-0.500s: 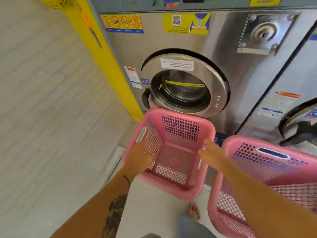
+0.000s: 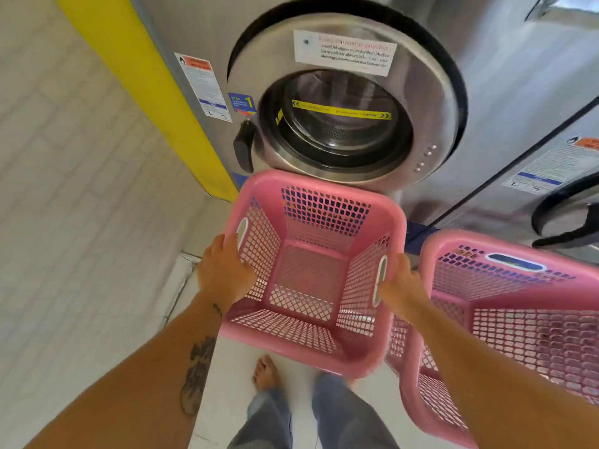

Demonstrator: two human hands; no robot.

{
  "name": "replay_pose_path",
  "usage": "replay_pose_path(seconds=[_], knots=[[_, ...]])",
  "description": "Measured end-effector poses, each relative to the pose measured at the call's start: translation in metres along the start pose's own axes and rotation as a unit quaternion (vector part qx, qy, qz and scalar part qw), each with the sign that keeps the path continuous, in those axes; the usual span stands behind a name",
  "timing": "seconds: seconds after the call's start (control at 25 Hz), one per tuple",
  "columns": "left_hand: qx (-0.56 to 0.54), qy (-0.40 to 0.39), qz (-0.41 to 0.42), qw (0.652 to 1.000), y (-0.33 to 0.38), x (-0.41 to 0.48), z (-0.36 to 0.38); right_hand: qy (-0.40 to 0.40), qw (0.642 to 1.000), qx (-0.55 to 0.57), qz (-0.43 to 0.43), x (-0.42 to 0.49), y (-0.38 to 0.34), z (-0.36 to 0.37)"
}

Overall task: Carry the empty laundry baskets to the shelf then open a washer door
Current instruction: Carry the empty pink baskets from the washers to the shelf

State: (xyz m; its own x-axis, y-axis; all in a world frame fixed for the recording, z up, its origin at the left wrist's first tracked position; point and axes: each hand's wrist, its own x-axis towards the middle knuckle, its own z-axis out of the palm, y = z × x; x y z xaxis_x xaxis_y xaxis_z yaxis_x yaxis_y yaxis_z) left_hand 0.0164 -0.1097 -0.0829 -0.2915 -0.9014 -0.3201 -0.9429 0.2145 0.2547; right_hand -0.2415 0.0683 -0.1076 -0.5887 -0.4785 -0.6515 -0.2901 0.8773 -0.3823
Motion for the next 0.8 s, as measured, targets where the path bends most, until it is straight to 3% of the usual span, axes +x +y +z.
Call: replay_pose_path(seconds=[0.2,0.36,0.56,0.8], knots=[[-0.026,0.005,-0.016,1.000,-0.041,0.025,0.046,0.090,0.992,0.084,-0.013,0.000,0.006,0.042],[-0.108,0.002,-0.007,0.994,-0.056,0.036,0.062,0.172,0.983,0.059,-0.038,-0.005,0.009,0.061],[-0.207,0.022,-0.081,0.975,-0.073,0.002,0.052,0.194,0.979,0.040,-0.052,-0.039,0.012,0.065],[-0.192,0.108,-0.126,0.967,-0.108,-0.093,0.046,0.172,0.982,0.035,-0.073,-0.099,0.034,0.090]])
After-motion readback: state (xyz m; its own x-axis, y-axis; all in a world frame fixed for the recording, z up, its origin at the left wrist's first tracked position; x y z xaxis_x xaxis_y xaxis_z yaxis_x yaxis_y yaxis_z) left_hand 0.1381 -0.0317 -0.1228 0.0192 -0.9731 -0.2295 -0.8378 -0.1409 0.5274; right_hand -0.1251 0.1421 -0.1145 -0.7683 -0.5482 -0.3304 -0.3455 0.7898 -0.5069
